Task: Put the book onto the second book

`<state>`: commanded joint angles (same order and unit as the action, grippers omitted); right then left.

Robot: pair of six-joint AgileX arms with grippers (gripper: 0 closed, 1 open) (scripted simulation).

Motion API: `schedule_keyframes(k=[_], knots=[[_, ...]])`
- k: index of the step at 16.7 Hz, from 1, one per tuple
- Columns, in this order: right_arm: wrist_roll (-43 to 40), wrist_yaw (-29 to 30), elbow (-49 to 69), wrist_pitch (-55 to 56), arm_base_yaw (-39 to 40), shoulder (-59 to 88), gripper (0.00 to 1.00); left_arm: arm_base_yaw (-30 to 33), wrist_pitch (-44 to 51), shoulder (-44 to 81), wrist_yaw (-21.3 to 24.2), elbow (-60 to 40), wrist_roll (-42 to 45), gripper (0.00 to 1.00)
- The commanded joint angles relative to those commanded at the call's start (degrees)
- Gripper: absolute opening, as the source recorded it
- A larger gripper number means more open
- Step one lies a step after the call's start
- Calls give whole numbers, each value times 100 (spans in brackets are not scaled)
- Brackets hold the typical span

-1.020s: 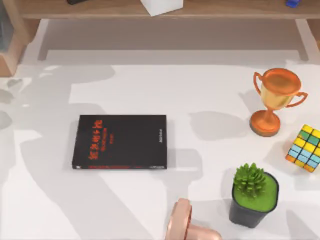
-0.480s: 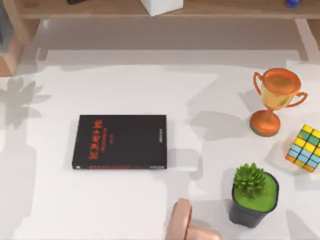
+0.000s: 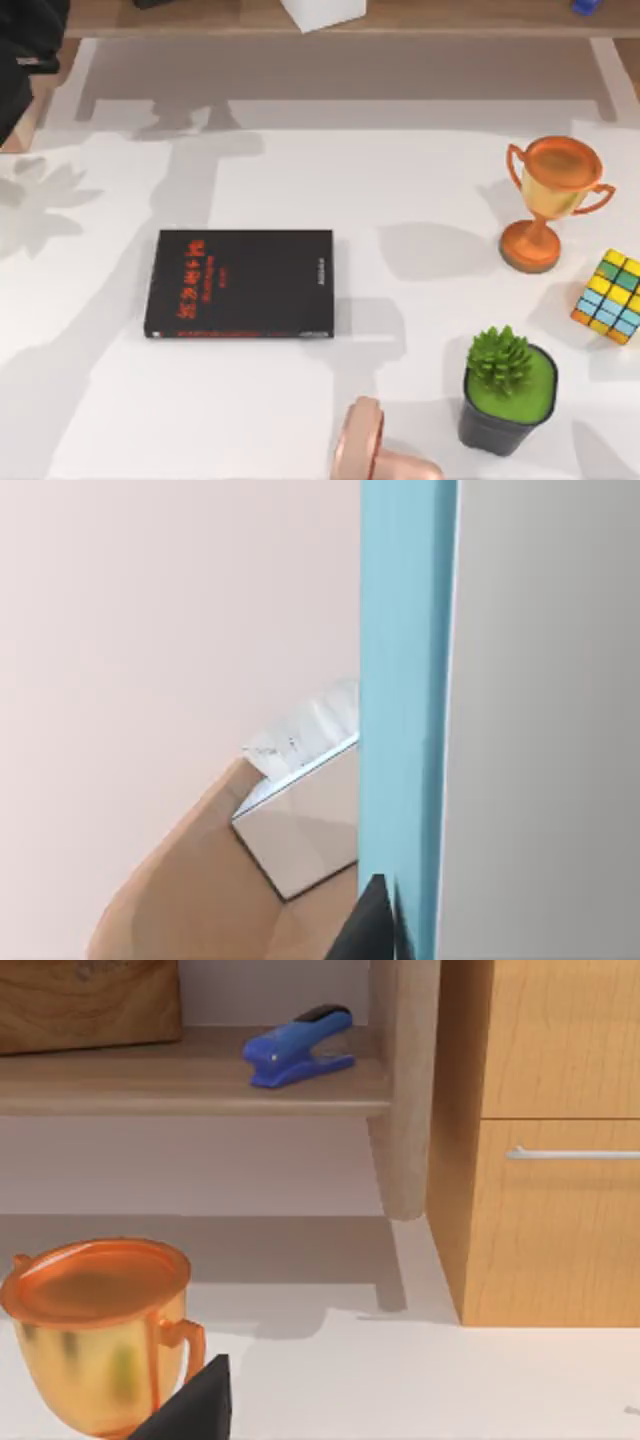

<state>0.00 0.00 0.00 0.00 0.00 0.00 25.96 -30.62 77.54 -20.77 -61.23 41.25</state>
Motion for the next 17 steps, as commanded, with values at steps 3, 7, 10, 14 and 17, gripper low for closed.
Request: schedule_keyframes(k=[3, 7, 10, 14, 17], knots=[[0, 0, 0, 0, 0, 0, 100, 1068, 233, 264, -747, 1051, 872, 0], [0, 0, 0, 0, 0, 0, 100, 1937, 595, 893, -1440, 2356, 1761, 0], [0, 0, 0, 0, 0, 0, 100, 2202, 785, 1287, -1704, 2988, 2130, 0], [0, 0, 0, 0, 0, 0, 100, 2252, 830, 1396, -1757, 3135, 2211, 0], [0, 0, 0, 0, 0, 0, 100, 2219, 802, 1392, -1749, 3125, 2220, 0]])
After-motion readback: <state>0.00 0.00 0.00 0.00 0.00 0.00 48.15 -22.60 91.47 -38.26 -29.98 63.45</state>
